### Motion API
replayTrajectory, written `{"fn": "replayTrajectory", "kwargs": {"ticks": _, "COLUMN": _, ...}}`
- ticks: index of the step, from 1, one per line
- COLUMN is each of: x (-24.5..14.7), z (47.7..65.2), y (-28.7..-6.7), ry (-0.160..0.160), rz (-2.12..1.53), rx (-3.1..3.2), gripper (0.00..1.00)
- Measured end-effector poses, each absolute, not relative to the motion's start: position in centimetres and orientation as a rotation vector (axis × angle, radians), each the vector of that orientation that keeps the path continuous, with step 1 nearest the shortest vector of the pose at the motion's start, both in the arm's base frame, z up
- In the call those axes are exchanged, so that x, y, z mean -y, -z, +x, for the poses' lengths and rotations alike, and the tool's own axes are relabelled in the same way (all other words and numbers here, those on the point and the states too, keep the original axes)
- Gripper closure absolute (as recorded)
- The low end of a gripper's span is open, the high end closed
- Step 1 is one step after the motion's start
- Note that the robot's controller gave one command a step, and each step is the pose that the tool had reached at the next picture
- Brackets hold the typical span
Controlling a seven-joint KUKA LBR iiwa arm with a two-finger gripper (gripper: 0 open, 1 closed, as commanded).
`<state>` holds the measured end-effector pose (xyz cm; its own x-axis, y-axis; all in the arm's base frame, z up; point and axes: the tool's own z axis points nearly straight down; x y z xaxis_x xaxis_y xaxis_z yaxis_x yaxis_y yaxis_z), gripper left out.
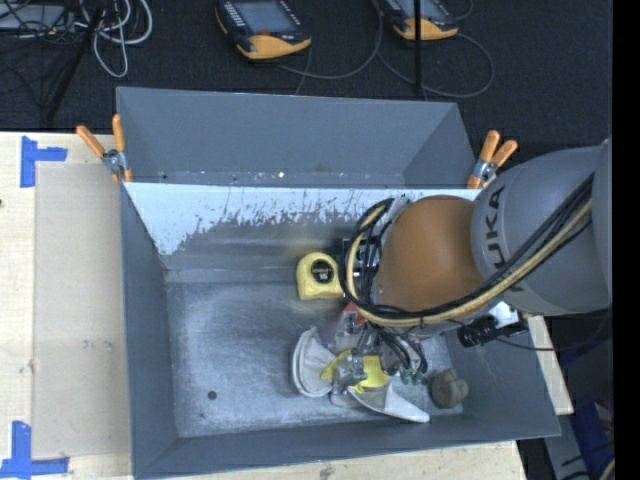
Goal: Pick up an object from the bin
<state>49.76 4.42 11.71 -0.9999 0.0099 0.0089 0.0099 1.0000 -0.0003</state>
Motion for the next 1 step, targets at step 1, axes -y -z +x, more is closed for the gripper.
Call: {"fn": "replayTrajectory", "kwargs": {"ticks": 1, "x": -5.12, "z": 50.67, "y": -23.03, "ry": 0.001, "rz": -0.11, "rx": 3.139, "gripper": 1.0}}
